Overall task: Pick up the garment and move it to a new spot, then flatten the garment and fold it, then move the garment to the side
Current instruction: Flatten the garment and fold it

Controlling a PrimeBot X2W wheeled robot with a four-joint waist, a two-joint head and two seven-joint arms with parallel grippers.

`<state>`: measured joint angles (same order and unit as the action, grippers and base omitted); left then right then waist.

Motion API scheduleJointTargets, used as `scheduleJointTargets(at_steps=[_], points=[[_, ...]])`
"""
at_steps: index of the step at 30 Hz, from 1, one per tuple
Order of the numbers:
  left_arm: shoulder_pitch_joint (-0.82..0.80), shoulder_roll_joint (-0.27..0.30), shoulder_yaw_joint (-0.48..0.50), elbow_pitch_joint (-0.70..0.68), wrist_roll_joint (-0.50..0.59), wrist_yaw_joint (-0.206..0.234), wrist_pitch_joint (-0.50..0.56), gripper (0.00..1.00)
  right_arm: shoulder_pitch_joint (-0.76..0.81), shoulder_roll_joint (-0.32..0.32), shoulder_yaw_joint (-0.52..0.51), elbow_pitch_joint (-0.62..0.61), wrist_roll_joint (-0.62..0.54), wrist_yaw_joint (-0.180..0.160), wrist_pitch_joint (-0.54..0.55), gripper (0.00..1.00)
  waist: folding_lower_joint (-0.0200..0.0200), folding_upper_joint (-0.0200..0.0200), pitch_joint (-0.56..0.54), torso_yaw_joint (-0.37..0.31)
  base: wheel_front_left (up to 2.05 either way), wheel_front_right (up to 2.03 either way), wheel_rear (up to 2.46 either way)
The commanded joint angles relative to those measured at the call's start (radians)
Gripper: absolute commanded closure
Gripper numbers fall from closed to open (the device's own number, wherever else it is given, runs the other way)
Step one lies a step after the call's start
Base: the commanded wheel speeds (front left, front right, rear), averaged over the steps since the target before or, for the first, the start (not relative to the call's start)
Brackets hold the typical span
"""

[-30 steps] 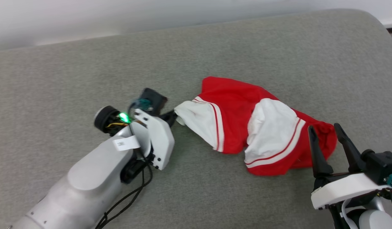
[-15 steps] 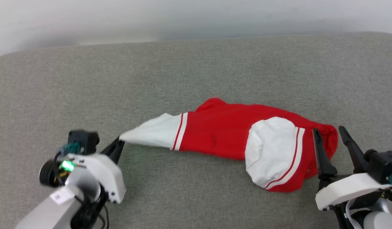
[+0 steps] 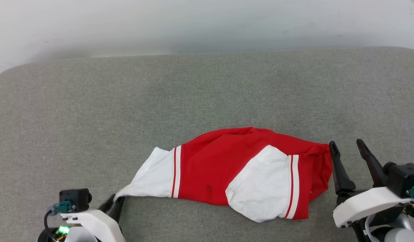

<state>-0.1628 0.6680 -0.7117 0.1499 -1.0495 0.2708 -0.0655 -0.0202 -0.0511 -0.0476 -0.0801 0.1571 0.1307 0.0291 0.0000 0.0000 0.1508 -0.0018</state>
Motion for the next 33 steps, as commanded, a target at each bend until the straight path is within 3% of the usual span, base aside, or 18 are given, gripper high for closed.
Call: scheduleJointTargets(at_steps=[1, 8, 16, 25, 33], points=[[-0.018, -0.007, 0.015, 0.001, 0.018, -0.004, -0.039, 0.00, 0.009, 0.001, -0.001, -0.008, 0.004, 0.000, 0.007, 0.00, 0.0000, 0.0000, -0.004, 0.004, 0.00, 0.00, 0.00], [-0.062, -0.026, 0.063, -0.041, 0.118, 0.033, -0.176, 0.00, 0.025, 0.001, 0.010, -0.019, 0.002, 0.000, 0.033, 0.00, 0.0000, 0.0000, -0.026, 0.007, 0.00, 0.00, 0.00], [-0.073, -0.084, 0.164, -0.159, 0.306, 0.062, -0.201, 0.00, 0.035, -0.005, 0.119, -0.038, -0.023, 0.000, 0.181, 0.00, 0.0000, 0.0000, -0.026, 0.009, 0.00, 0.00, 0.00], [-0.029, -0.160, 0.233, -0.217, 0.417, 0.037, -0.201, 0.00, -0.024, -0.160, 0.392, -0.078, 0.077, 0.000, 0.489, 0.00, 0.0000, 0.0000, -0.006, 0.022, 0.00, 0.00, 0.00], [-0.041, -0.197, 0.261, -0.202, 0.447, 0.007, -0.200, 0.00, -0.113, -0.269, 0.587, -0.059, 0.156, 0.000, 0.658, 0.00, 0.0000, 0.0000, 0.029, 0.055, 0.00, 0.00, 0.00]])
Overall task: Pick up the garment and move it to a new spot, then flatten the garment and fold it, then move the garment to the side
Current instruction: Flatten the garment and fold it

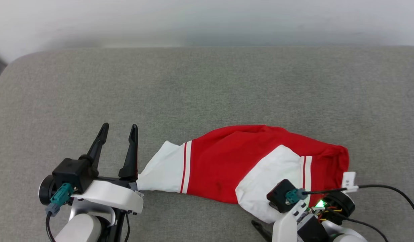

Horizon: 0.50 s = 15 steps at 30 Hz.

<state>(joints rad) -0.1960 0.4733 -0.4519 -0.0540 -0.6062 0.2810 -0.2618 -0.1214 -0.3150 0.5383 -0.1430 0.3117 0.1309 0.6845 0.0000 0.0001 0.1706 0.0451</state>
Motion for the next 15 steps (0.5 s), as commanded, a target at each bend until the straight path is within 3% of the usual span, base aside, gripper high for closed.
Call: scheduleJointTargets(at_steps=[1, 7, 8, 9, 10, 15], points=[[-0.009, -0.009, 0.007, 0.003, 0.008, -0.007, -0.004, 0.00, -0.025, -0.020, 0.021, 0.015, 0.005, 0.000, 0.023, 0.00, 0.0000, -0.0001, 0.015, 0.013, 0.00, 0.00, 0.00], [-0.010, -0.044, 0.036, 0.014, 0.035, -0.034, -0.003, 0.00, -0.077, -0.054, 0.075, 0.075, 0.031, 0.000, 0.080, 0.00, 0.0000, -0.0001, 0.039, 0.038, 0.00, 0.00, 0.00], [-0.008, -0.050, 0.042, 0.016, 0.038, -0.036, -0.003, 0.00, -0.084, -0.052, 0.078, 0.082, 0.034, 0.000, 0.079, 0.26, 0.0000, -0.0001, 0.042, 0.039, 0.00, 0.00, 0.00], [-0.006, -0.055, 0.046, 0.019, 0.043, -0.041, -0.003, 0.00, -0.091, -0.054, 0.081, 0.090, 0.032, 0.000, 0.080, 0.77, 0.0000, -0.0001, 0.043, 0.041, 0.00, 0.00, 0.00], [-0.005, -0.058, 0.050, 0.021, 0.045, -0.044, -0.003, 0.00, -0.094, -0.053, 0.080, 0.096, 0.034, 0.000, 0.079, 1.00, 0.0000, -0.0001, 0.045, 0.041, 0.00, 0.00, 0.00], [0.005, -0.072, 0.071, 0.030, 0.060, -0.059, -0.003, 0.00, -0.116, -0.033, 0.048, 0.079, 0.026, 0.000, 0.027, 1.00, 0.0000, -0.0001, 0.047, 0.037, 0.00, 0.00, 0.00]])
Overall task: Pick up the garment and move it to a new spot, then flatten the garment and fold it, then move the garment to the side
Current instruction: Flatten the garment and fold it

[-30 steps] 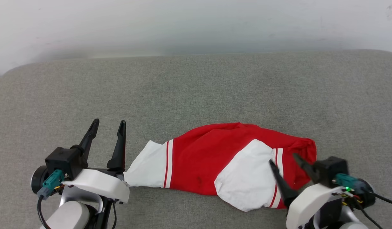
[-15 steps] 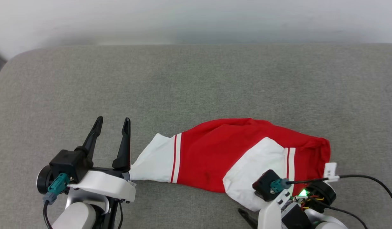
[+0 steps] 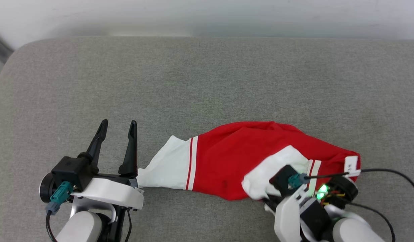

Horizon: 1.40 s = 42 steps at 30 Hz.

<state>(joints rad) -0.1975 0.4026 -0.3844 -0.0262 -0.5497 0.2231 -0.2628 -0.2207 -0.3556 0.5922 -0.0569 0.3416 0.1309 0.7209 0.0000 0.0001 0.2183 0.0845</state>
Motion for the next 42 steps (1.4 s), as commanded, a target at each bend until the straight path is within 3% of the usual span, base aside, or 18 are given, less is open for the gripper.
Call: scheduleJointTargets(at_steps=[1, 6, 13, 20, 25, 26, 27, 28, 29, 37, 42], points=[[0.008, -0.002, 0.007, 0.005, 0.006, -0.005, -0.003, 0.00, -0.019, 0.013, -0.018, -0.015, -0.008, 0.000, -0.025, 1.00, 0.0000, -0.0001, -0.001, -0.005, 0.00, 0.00, 0.00], [0.018, -0.004, 0.022, 0.012, 0.019, -0.013, -0.003, 0.00, -0.031, 0.049, -0.119, -0.065, -0.051, 0.000, -0.114, 1.00, 0.0000, -0.0001, -0.006, -0.028, 0.00, 0.00, 0.00], [0.021, 0.001, 0.020, 0.018, 0.023, -0.018, -0.001, 0.00, 0.007, 0.135, -0.374, -0.086, -0.113, 0.000, -0.221, 1.00, 0.0000, -0.0001, -0.014, -0.063, 0.00, 0.00, 0.00], [0.011, 0.004, 0.013, 0.016, 0.020, -0.020, 0.003, 0.00, 0.098, 0.246, -0.650, -0.002, -0.087, 0.000, -0.290, 1.00, 0.0000, -0.0001, -0.009, -0.077, 0.00, 0.00, 0.00], [0.007, 0.007, 0.010, 0.015, 0.018, -0.021, 0.009, 0.00, 0.138, 0.281, -0.755, 0.123, -0.053, 0.000, -0.348, 1.00, 0.0000, -0.0001, 0.002, -0.084, 0.00, 0.00, 0.00], [0.007, 0.009, 0.009, 0.016, 0.017, -0.022, 0.010, 0.00, 0.141, 0.286, -0.764, 0.146, -0.039, 0.000, -0.363, 0.97, 0.0000, -0.0001, 0.003, -0.085, 0.00, 0.00, 0.00], [0.007, 0.010, 0.008, 0.016, 0.017, -0.022, 0.010, 0.00, 0.139, 0.289, -0.772, 0.166, -0.037, 0.000, -0.381, 0.77, 0.0000, -0.0001, 0.004, -0.086, 0.00, 0.00, 0.00], [0.007, 0.010, 0.007, 0.016, 0.017, -0.021, 0.011, 0.00, 0.140, 0.291, -0.778, 0.186, -0.035, 0.000, -0.396, 0.25, 0.0000, -0.0001, 0.005, -0.087, 0.00, 0.00, 0.00], [0.007, 0.011, 0.006, 0.016, 0.017, -0.021, 0.012, 0.00, 0.139, 0.295, -0.783, 0.201, -0.030, 0.000, -0.414, 0.00, 0.0000, -0.0001, 0.005, -0.087, 0.00, 0.00, 0.00], [0.012, 0.018, 0.005, 0.017, 0.014, -0.016, 0.015, 0.00, 0.107, 0.305, -0.854, 0.212, -0.060, 0.000, -0.672, 0.00, 0.0000, -0.0001, -0.002, -0.092, 0.00, 0.00, 0.00], [0.023, 0.019, 0.003, 0.022, 0.011, -0.011, 0.017, 0.00, 0.101, 0.306, -0.845, 0.191, -0.110, 0.000, -0.793, 0.00, 0.0000, -0.0001, -0.022, -0.095, 0.00, 0.00, 0.00]])
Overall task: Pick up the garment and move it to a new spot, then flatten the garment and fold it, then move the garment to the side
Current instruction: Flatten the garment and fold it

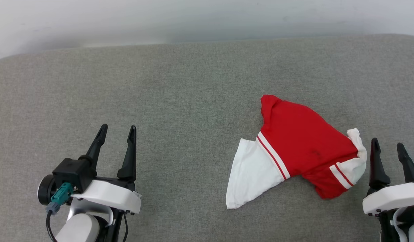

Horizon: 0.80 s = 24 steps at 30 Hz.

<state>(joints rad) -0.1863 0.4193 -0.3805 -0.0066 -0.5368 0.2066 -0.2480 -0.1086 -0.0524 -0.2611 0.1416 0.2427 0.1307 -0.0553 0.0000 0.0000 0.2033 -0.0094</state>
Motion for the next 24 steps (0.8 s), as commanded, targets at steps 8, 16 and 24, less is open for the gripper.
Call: scheduleJointTargets(at_steps=[8, 16, 24], points=[[0.037, 0.006, -0.010, 0.006, -0.003, 0.014, 0.006, 0.00, 0.051, 0.003, 0.107, -0.122, -0.101, 0.000, -0.033, 0.00, 0.0000, 0.0000, -0.051, -0.013, 0.00, 0.00, 0.00], [0.051, 0.015, -0.020, -0.002, -0.003, 0.019, 0.024, 0.00, 0.155, 0.003, 0.204, -0.288, -0.108, 0.000, 0.037, 0.00, 0.0000, 0.0000, -0.080, -0.036, 0.00, 0.00, 0.00], [-0.031, 0.009, -0.164, -0.015, 0.042, -0.063, 0.162, 0.00, 0.191, 0.003, 0.243, -0.363, -0.095, 0.000, 0.057, 0.00, 0.0000, 0.0000, -0.062, -0.049, 0.00, 0.00, 0.00]])
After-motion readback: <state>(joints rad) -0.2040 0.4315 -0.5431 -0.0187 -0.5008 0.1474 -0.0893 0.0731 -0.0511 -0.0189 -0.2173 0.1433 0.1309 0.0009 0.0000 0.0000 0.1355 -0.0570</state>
